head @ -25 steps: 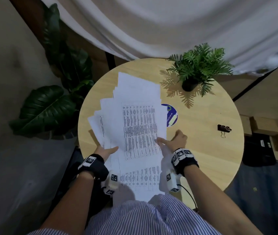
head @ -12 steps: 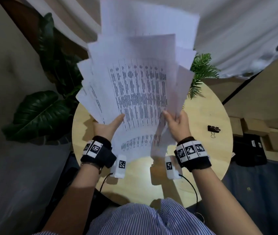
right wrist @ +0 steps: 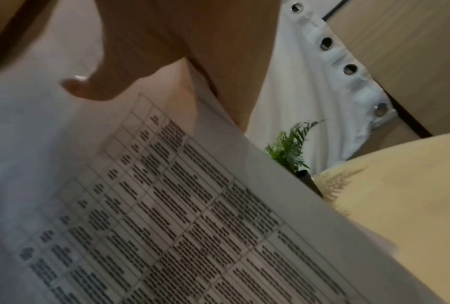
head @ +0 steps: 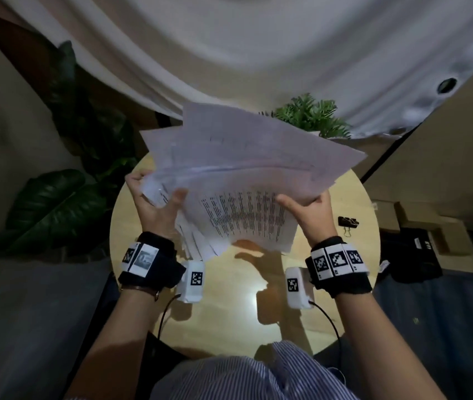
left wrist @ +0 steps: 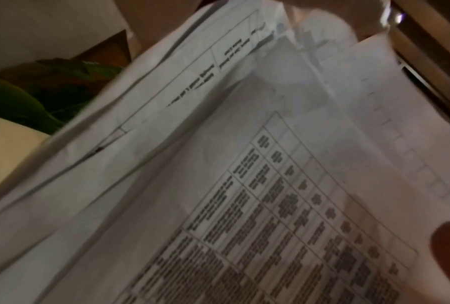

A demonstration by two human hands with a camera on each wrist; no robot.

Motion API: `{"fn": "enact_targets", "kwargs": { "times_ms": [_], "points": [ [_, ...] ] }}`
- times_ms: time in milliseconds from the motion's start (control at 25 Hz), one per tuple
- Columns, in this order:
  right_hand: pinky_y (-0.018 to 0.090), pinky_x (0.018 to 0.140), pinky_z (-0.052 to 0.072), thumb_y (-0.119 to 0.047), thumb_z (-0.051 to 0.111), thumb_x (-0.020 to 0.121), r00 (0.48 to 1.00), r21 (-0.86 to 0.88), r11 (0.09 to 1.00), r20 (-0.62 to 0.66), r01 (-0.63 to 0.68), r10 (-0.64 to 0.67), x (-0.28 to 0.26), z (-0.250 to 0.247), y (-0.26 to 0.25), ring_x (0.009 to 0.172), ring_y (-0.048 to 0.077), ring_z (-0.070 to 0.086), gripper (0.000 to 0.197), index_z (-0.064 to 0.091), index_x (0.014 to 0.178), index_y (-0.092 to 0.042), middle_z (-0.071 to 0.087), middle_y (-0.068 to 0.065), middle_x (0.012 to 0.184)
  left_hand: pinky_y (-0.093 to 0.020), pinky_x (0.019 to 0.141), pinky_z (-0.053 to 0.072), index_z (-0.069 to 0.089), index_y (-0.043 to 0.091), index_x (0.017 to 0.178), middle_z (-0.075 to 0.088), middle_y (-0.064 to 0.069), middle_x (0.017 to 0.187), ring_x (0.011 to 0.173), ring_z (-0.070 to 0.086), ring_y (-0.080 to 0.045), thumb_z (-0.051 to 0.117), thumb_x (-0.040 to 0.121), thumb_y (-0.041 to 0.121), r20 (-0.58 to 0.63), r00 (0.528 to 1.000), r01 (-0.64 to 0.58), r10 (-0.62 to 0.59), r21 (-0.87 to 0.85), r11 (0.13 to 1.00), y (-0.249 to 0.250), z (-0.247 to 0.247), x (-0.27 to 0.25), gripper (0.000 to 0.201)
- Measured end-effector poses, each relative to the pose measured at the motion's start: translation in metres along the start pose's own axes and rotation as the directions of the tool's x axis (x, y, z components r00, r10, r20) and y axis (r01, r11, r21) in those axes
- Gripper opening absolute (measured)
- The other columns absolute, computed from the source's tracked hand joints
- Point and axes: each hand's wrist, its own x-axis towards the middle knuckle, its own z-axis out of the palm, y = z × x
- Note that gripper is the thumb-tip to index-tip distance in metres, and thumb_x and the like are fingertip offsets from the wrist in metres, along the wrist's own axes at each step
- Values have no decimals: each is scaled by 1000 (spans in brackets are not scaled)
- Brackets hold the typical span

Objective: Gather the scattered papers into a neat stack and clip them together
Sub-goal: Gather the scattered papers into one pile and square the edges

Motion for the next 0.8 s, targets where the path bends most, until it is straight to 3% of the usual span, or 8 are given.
{"fn": "enact_targets", "kwargs": {
  "times_ms": [120,240,360,440,520,600,680,800],
  "points": [
    [29,75,55,-7,76,70,1000,-3,1000,-9,-21,21,2,-5,8,81,3,69,29,63,95,-14,74,-8,84,-19,85,53,36,14,109,53,5,103,92,59,7,64,62,72,7,999,-50,50,37,998,-1,-12,5,81],
    [21,73,56,0,69,80,997,13,1000,-75,-21,22,5,-11,13,78,1,70,20,64,88,-18,75,-13,76,-10,72,51,43,1,116,57,9,96,79,62,15,75,68,42,6,999,42,-43,116,992,-22,-26,3,70],
    [15,71,54,5,64,82,999,-9,1000,-36,-5,5,6,-16,16,77,-1,69,23,64,87,-18,75,-15,76,-37,80,49,61,9,81,56,-2,74,72,62,-11,57,92,22,-44,965,261,-260,293,920,-52,-36,-8,17],
    [16,72,53,7,64,81,1000,-24,1000,9,-13,13,9,-18,14,79,-1,68,26,64,89,-18,75,-16,78,-38,79,42,49,16,64,50,-6,70,72,52,-18,43,97,32,-58,953,297,-296,342,891,-50,-31,-9,37],
    [18,73,53,12,64,79,998,-37,999,65,-12,14,12,-19,13,81,1,69,30,64,92,-16,75,-15,80,-29,79,42,52,19,73,54,-5,77,75,56,-15,35,100,33,-28,955,292,-294,248,924,-31,-17,-7,35],
    [20,75,55,15,63,78,992,-33,999,122,-5,9,14,-14,10,84,3,69,35,64,94,-15,76,-12,83,-14,75,47,56,16,107,60,3,95,92,63,-5,30,102,28,66,963,254,-263,117,960,-15,2,-6,28],
    [26,78,56,14,64,78,991,-34,999,131,-9,14,13,-9,10,85,5,69,37,65,93,-20,75,-11,85,-6,78,49,24,15,144,48,9,126,112,56,7,46,96,25,149,975,159,-167,63,985,-9,14,-8,54],
    [35,79,53,-3,73,78,999,-26,999,-1,-32,32,12,-8,12,85,8,68,23,64,93,-18,72,-4,89,-31,96,54,7,19,149,53,7,130,112,58,7,86,57,21,154,981,100,-115,101,990,-28,9,-9,122]
  ]
}}
